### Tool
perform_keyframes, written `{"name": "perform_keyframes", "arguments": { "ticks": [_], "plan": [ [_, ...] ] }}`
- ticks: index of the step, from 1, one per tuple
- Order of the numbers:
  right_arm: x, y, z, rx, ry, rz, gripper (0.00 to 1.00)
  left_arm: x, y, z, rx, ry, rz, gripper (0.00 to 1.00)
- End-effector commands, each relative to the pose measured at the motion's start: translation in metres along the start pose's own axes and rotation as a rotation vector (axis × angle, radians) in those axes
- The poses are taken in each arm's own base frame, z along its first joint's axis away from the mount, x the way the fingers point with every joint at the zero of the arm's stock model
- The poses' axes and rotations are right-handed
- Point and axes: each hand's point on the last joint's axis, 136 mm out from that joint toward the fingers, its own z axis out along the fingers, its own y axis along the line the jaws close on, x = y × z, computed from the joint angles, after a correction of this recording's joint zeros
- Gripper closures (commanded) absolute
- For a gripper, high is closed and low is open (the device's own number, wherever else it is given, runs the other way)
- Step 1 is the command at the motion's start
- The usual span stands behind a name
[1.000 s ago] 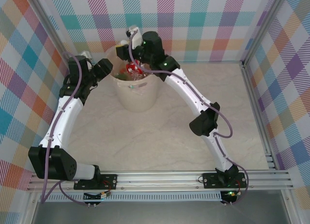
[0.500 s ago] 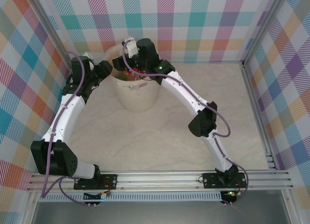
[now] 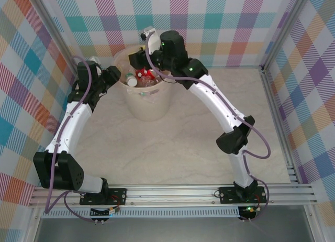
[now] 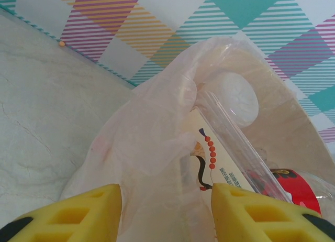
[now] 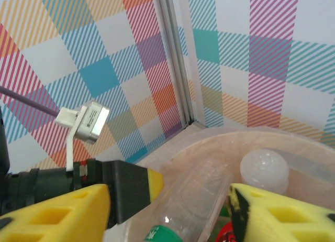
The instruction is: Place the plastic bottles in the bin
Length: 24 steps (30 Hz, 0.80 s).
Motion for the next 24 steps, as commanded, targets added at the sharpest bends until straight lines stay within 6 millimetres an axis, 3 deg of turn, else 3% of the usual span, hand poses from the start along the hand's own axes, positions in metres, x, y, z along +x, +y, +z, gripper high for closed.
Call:
{"name": "perform_keyframes", "arguments": {
  "ticks": [1, 6, 10, 13, 16, 20, 24],
  "plan": [
    [0.049, 0.009, 0.013, -0.011, 0.118, 0.022, 0.44, -0.009, -0.001, -0.001, -0.001, -0.024, 0.03, 0.52],
    [0.082, 0.012, 0.028, -0.005, 0.191, 0.027, 0.46, -0.009, -0.003, 0.0, 0.012, -0.025, 0.022, 0.53],
    [0.096, 0.003, 0.039, 0.034, 0.227, 0.02, 0.46, -0.009, -0.005, 0.0, 0.018, -0.022, 0.018, 0.53],
    [0.081, 0.006, 0.034, 0.031, 0.194, 0.001, 0.46, -0.011, -0.006, -0.004, 0.017, -0.028, 0.023, 0.53],
    [0.052, 0.011, 0.017, 0.035, 0.132, -0.033, 0.44, -0.02, -0.014, -0.012, 0.027, -0.046, 0.048, 0.5],
    [0.016, 0.019, -0.019, 0.044, 0.068, -0.085, 0.38, -0.037, -0.028, -0.033, 0.017, -0.07, 0.133, 0.28],
    [0.005, 0.005, -0.059, 0.138, 0.058, -0.124, 0.33, -0.058, -0.037, -0.061, -0.033, -0.106, 0.263, 0.04]
  ]
}}
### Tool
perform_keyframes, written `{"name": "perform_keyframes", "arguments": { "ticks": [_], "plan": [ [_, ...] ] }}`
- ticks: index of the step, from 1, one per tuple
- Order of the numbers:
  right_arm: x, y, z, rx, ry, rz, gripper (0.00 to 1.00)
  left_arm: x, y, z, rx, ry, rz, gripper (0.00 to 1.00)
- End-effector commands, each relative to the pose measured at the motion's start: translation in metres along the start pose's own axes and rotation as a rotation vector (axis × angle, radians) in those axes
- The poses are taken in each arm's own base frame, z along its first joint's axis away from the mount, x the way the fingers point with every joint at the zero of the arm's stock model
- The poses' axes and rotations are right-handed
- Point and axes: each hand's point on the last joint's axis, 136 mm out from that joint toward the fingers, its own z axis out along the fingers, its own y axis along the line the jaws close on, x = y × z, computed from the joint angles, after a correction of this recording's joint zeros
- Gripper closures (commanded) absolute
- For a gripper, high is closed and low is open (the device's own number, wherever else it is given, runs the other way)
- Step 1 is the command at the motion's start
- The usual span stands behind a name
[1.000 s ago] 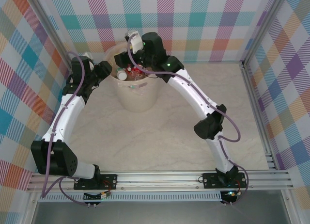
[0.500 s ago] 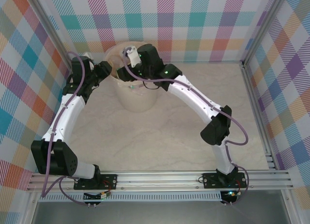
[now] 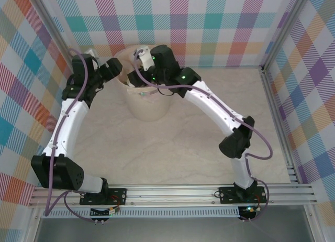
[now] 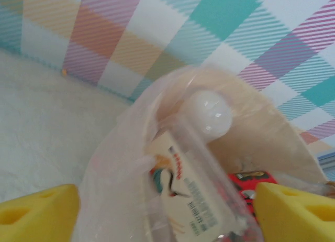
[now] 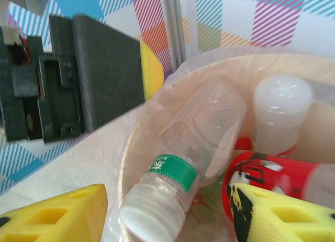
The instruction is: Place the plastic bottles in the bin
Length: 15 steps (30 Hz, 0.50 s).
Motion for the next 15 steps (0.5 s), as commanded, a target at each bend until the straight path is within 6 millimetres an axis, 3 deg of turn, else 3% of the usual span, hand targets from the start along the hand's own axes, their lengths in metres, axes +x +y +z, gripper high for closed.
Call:
{"name": "perform_keyframes", "arguments": {
  "ticks": [1, 5, 7, 8, 12, 15],
  "plan": [
    [-0.036, -0.017, -0.071, 0.104, -0.089, -0.047, 0.31, -0.028, -0.004, -0.039, -0.056, -0.061, 0.141, 0.0],
    [-0.002, -0.068, -0.118, 0.235, -0.015, 0.035, 0.18, -0.025, 0.028, -0.067, -0.215, -0.093, 0.224, 0.0],
    [0.026, -0.101, -0.14, 0.317, 0.018, 0.099, 0.02, -0.009, 0.059, -0.075, -0.336, -0.101, 0.246, 0.0],
    [0.04, -0.118, -0.155, 0.364, 0.013, 0.125, 0.01, 0.003, 0.075, -0.077, -0.388, -0.1, 0.247, 0.0],
    [0.114, -0.179, -0.191, 0.532, 0.077, 0.21, 0.01, 0.055, 0.122, -0.077, -0.482, -0.108, 0.232, 0.0],
    [0.185, -0.22, -0.209, 0.648, 0.16, 0.306, 0.01, 0.086, 0.157, -0.071, -0.55, -0.151, 0.208, 0.0]
  ]
}}
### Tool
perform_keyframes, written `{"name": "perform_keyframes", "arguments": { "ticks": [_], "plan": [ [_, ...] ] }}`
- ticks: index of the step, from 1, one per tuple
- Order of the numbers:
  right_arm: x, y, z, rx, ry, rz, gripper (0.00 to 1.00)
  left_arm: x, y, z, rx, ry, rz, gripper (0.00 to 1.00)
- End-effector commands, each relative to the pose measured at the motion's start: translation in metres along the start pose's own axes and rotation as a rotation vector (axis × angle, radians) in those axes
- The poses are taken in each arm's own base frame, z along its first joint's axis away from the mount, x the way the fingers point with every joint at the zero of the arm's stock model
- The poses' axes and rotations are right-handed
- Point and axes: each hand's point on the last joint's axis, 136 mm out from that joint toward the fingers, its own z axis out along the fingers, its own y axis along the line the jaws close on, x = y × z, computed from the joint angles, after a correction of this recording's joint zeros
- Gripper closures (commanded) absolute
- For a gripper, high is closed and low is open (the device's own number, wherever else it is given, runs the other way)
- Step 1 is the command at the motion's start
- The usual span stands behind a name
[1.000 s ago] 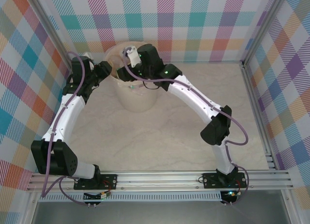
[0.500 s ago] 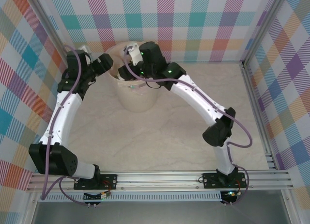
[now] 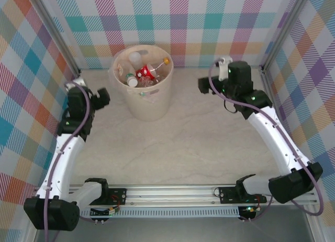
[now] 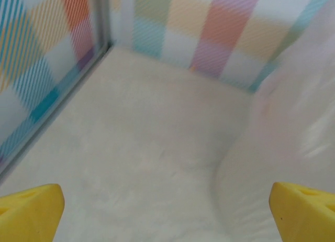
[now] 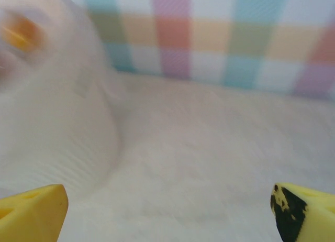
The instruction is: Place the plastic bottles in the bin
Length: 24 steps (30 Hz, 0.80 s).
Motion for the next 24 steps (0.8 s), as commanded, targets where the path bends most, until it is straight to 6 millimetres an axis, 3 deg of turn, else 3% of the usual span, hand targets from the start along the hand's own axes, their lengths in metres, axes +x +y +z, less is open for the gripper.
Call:
{"name": "perform_keyframes", "arguments": {
  "ticks": [1, 6, 11, 15, 24],
  "plan": [
    [0.062, -0.046, 0.023, 0.106, 0.089, 0.076, 0.01, 0.024, 0.03, 0.018, -0.124, -0.08, -0.024, 0.0],
    [0.14, -0.082, 0.043, 0.242, 0.109, 0.064, 0.01, 0.07, 0.033, 0.044, -0.101, -0.091, -0.026, 0.0],
    [0.188, -0.096, 0.056, 0.31, 0.109, 0.074, 0.01, 0.095, 0.02, 0.07, -0.025, -0.08, 0.027, 0.0],
    [0.198, -0.1, 0.066, 0.32, 0.08, 0.035, 0.01, 0.104, 0.008, 0.088, 0.032, -0.091, 0.025, 0.0],
    [0.185, -0.095, 0.086, 0.276, -0.095, -0.082, 0.01, 0.12, -0.01, 0.113, 0.119, -0.104, 0.102, 0.0]
  ]
}}
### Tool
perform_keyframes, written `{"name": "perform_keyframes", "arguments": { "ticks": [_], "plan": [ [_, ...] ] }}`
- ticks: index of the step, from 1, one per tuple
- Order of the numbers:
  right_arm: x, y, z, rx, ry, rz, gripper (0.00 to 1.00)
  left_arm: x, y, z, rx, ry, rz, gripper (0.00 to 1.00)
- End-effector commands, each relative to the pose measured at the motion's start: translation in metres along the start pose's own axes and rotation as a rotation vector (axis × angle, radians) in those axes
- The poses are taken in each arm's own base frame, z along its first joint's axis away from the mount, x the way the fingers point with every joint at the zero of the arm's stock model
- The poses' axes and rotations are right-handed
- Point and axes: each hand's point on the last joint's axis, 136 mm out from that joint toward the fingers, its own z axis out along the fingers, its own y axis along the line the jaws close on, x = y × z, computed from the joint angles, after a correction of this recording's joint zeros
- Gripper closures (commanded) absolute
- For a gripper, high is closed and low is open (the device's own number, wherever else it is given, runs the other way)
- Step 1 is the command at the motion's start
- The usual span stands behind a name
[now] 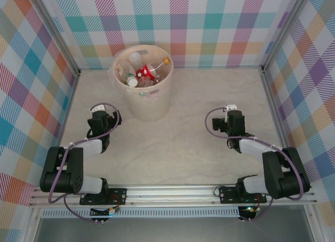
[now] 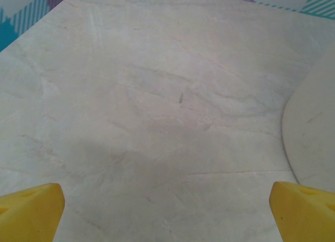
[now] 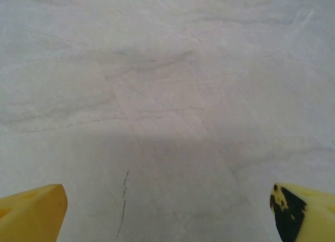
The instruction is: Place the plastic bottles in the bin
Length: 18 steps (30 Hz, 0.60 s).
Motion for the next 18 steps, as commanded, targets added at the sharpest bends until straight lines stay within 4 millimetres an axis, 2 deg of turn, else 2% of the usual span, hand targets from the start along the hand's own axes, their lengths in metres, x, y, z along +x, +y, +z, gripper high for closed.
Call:
{"name": "perform_keyframes", "arguments": {
  "ticks": [1, 3, 6, 10, 13, 16, 17, 18],
  "plan": [
    [-0.042, 0.004, 0.002, -0.018, -0.187, -0.026, 0.01, -0.013, -0.012, 0.002, 0.072, -0.094, 0.016, 0.0],
    [-0.05, 0.007, 0.005, -0.027, -0.227, -0.059, 0.01, -0.009, -0.015, 0.003, 0.091, -0.095, 0.025, 0.0],
    [-0.049, 0.005, 0.014, -0.01, -0.245, -0.066, 0.01, -0.001, -0.019, 0.007, 0.106, -0.097, 0.045, 0.0],
    [-0.045, 0.0, 0.007, -0.031, -0.267, -0.03, 0.01, 0.009, -0.024, 0.012, 0.104, -0.09, 0.078, 0.0],
    [-0.042, -0.008, 0.007, -0.037, -0.276, 0.03, 0.01, 0.008, -0.023, 0.015, 0.082, -0.083, 0.081, 0.0],
    [-0.03, -0.021, 0.016, -0.058, -0.289, 0.114, 0.01, 0.008, -0.025, 0.015, 0.078, -0.085, 0.091, 0.0],
    [-0.034, -0.021, 0.017, -0.06, -0.3, 0.108, 0.01, 0.007, -0.025, 0.015, 0.078, -0.087, 0.091, 0.0],
    [-0.03, -0.019, 0.02, -0.073, -0.235, 0.11, 0.01, 0.007, -0.025, 0.015, 0.076, -0.09, 0.092, 0.0]
  ]
}}
